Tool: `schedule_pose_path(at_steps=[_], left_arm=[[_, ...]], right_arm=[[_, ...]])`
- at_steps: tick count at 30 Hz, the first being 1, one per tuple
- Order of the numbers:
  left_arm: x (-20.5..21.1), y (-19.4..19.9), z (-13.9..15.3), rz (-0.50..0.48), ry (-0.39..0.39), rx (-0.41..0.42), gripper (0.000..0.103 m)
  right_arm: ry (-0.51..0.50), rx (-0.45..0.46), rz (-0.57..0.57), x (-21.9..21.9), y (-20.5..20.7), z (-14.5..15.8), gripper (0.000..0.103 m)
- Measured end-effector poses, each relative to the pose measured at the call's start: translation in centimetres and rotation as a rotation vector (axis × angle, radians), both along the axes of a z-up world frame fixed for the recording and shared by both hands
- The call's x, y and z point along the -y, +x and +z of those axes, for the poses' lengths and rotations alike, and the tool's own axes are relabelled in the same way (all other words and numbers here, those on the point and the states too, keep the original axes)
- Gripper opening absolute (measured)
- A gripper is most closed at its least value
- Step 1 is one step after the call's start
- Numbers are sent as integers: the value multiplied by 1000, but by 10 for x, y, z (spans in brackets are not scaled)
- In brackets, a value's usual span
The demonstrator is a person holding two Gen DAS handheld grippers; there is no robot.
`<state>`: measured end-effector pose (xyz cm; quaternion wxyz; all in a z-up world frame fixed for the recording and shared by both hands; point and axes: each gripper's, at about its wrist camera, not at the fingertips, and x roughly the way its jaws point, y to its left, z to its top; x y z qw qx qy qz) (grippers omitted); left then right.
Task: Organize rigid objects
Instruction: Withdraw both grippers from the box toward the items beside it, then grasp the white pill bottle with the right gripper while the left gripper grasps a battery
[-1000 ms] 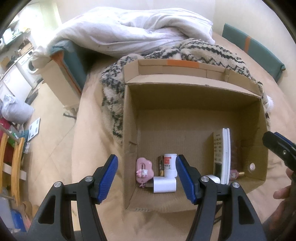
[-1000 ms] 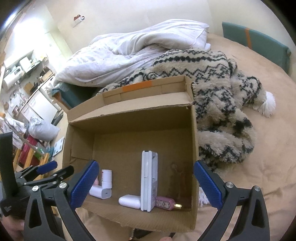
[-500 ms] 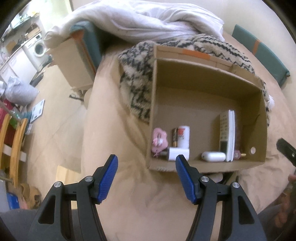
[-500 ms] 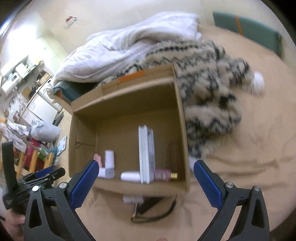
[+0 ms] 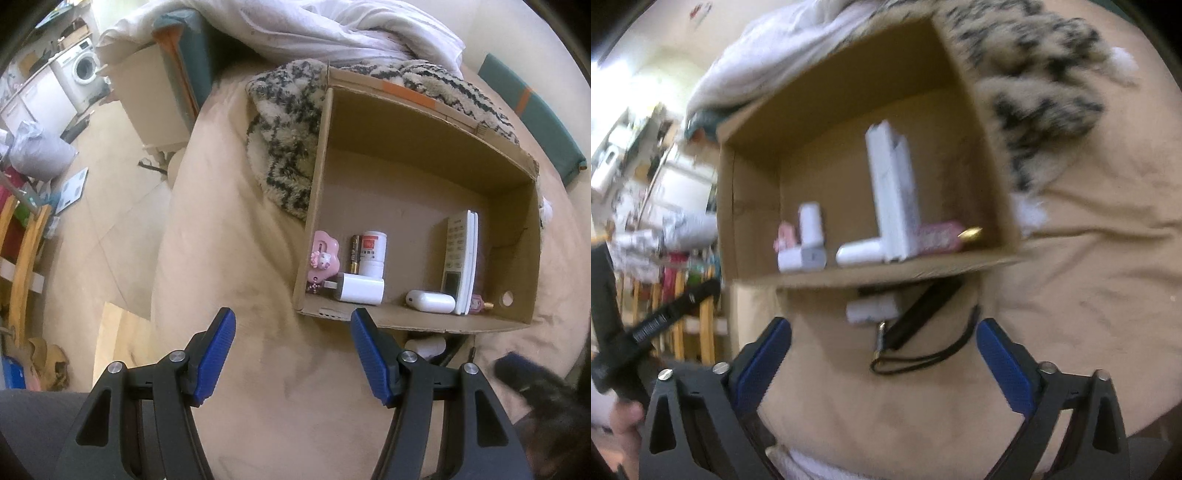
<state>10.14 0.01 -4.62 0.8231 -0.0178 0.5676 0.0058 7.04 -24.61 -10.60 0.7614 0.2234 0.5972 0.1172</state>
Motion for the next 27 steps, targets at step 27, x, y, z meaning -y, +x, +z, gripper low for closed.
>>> schedule_pose_path(at_steps=[27], left_arm=[[-11, 1, 9, 62, -83, -1, 62]], right_arm=[[-253, -104, 178, -59, 29, -55, 49]])
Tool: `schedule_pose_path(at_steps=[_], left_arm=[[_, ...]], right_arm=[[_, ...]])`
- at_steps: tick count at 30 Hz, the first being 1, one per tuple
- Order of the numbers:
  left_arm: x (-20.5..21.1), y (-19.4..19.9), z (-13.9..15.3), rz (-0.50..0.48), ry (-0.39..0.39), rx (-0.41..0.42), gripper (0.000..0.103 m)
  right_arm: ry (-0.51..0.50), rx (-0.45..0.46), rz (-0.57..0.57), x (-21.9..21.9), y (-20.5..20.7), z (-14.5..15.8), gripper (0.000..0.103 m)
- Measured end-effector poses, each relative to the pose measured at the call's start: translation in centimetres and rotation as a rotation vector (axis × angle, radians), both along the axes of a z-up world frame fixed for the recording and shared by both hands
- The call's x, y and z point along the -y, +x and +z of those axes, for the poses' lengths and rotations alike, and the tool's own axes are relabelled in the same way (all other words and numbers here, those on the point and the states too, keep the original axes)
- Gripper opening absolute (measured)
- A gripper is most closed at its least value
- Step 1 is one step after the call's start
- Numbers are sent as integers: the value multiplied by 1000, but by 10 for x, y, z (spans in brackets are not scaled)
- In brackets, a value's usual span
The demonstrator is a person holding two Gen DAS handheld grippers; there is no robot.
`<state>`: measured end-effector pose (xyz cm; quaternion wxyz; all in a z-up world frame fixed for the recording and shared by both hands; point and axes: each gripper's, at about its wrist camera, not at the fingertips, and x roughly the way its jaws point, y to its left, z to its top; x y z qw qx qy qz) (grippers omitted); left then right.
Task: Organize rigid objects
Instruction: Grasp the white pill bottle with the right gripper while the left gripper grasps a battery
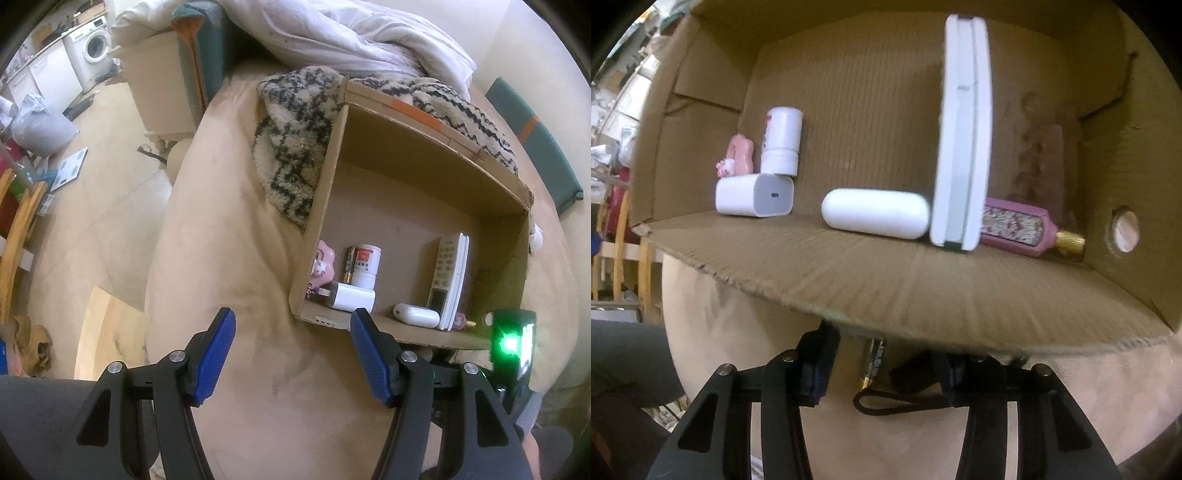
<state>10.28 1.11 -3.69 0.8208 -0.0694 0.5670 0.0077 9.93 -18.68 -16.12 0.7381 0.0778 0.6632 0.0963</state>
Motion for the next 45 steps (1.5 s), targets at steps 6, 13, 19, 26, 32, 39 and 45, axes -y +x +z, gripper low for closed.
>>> schedule_pose_path(at_steps=[6, 13, 19, 26, 32, 39, 45], left_arm=[[7, -1, -5, -18, 32, -5, 62], [11, -2, -14, -32, 70, -17, 62], [10, -1, -21, -34, 100, -28, 62], [12, -1, -26, -40, 141, -21, 62], [12, -3, -30, -45, 155, -15, 62], [53, -10, -52, -150, 109, -92, 62], [95, -2, -86, -185, 6, -218, 59]], right_arm=[[54, 38, -15, 18, -22, 15, 49], [125, 152, 7, 21, -44, 61, 49], [165, 292, 44, 26, -47, 110, 49], [143, 505, 58, 41, -44, 156, 49], [138, 565, -77, 72, -41, 159, 49], [153, 522, -161, 94, -29, 153, 49], [172, 495, -184, 100, -26, 149, 49]])
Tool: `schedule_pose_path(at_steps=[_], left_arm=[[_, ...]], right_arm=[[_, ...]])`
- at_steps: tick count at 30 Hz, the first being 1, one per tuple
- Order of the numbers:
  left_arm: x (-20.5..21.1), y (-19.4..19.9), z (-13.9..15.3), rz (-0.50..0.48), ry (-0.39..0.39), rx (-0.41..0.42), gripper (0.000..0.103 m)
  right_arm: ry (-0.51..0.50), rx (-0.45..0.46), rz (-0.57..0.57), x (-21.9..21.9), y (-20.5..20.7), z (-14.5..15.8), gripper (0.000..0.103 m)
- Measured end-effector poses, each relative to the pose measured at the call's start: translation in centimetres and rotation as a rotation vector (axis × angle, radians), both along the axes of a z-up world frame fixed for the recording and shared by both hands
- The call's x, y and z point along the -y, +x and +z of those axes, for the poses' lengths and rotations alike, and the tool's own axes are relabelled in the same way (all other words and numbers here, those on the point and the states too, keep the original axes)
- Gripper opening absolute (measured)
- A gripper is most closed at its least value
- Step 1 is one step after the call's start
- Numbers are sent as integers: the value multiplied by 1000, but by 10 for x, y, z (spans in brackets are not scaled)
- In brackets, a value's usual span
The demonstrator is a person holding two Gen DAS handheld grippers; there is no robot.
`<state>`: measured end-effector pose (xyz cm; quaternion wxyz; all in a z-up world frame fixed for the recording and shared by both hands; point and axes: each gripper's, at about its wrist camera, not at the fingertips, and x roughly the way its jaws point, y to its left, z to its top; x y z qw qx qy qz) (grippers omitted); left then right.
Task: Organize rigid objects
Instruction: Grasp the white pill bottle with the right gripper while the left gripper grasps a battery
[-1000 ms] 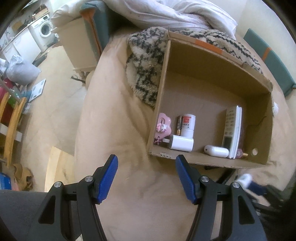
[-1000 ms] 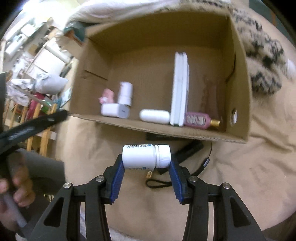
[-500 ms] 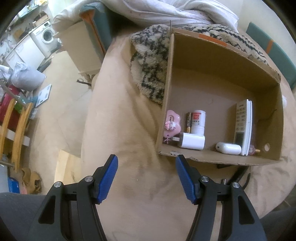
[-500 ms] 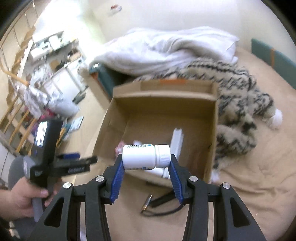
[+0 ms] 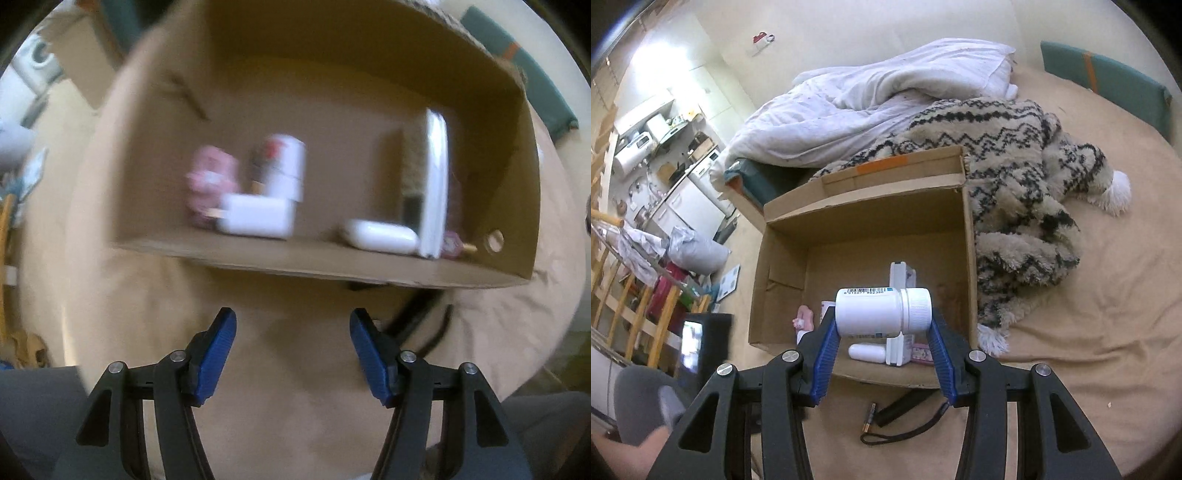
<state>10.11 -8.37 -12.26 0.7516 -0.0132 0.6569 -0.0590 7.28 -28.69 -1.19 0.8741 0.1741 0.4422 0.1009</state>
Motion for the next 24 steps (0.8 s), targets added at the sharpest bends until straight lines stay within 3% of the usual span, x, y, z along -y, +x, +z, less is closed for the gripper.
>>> schedule_pose_path(at_steps=[3, 7, 17, 24], left_arm=[[24, 3, -21, -45, 6, -53, 49], [40, 10, -44, -53, 26, -103, 48], [49, 8, -45, -81, 37, -112, 48], [62, -9, -55, -173, 137, -104, 46]], right_arm=[[14, -4, 2, 2, 0, 0, 49], [17, 3, 6, 3, -2, 3, 49], [29, -12, 21, 0, 1, 2, 49], [10, -32, 16, 0, 2, -3, 49]])
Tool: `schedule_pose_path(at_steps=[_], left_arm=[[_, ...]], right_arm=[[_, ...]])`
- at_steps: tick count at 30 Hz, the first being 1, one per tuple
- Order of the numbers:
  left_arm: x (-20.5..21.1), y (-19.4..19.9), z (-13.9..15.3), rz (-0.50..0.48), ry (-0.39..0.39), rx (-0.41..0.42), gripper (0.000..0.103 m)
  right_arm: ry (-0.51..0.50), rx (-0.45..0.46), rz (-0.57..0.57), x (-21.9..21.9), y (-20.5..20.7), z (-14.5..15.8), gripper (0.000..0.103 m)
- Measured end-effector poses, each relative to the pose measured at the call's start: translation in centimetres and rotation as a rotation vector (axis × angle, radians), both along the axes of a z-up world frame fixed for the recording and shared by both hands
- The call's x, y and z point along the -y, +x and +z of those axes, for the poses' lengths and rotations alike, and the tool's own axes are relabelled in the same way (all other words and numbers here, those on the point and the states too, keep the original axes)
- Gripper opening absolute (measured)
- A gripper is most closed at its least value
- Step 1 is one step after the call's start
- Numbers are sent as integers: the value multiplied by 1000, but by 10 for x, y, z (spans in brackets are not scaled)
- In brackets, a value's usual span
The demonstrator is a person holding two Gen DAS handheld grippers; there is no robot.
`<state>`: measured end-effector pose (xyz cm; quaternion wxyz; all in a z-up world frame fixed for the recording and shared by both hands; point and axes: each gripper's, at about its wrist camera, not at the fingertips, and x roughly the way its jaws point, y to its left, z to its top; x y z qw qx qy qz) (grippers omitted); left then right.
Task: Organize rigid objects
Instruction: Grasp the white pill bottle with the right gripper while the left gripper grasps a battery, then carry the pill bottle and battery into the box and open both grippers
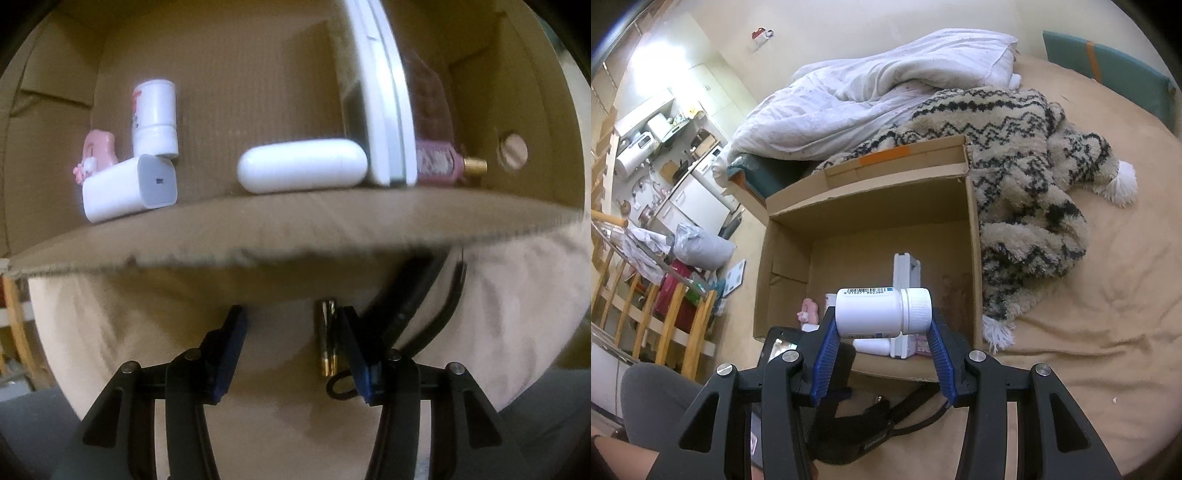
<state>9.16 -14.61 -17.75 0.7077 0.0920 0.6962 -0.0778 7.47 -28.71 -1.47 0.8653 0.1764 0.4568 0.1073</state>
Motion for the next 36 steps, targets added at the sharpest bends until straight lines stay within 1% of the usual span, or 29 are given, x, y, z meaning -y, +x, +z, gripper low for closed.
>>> schedule_pose_path(at_steps=[1, 2, 3, 5, 8, 10, 16, 19, 22, 25, 27, 29, 30, 34, 36], left_arm=[[-1, -1, 0, 4, 7, 7, 41], [-1, -3, 0, 5, 19, 14, 34], [-1, -5, 1, 5, 30, 19, 29], [-2, -7, 3, 8, 33, 19, 9], [-7, -8, 6, 16, 24, 17, 9], [-19, -8, 6, 27, 23, 20, 9], [-65, -5, 9, 89, 82, 54, 9], [-93, -5, 13, 139, 107, 71, 9], [-118, -5, 23, 202, 109, 88, 9], [-128, -5, 38, 222, 89, 125, 9], [-128, 5, 57, 230, 58, 148, 9], [-135, 7, 77, 225, 35, 184, 9], [-136, -2, 89, 223, 24, 212, 9], [-136, 4, 134, 216, -7, 323, 9], [-129, 5, 156, 212, -20, 376, 9]], right_arm=[[-2, -4, -3, 1, 0, -1, 49], [-3, -6, -6, 1, 0, -2, 49], [-5, -8, -8, 1, 0, -2, 49], [-9, -10, -11, 2, 0, -3, 49], [-17, -15, -13, 3, 1, -4, 49], [-21, -20, -16, 3, 1, -6, 49], [-34, -27, -17, 4, 0, -8, 49], [-42, -31, -17, 3, -1, -9, 49], [-51, -32, -14, 1, 0, -9, 49], [-60, -34, -11, -1, 0, -10, 49], [-64, -32, -10, -1, 0, -9, 49], [-75, -26, -13, -1, -1, -8, 49], [-75, -22, -17, -1, -1, -8, 49], [-67, 6, -33, 3, -2, -1, 49], [-76, 21, -35, 3, 0, 2, 49]])
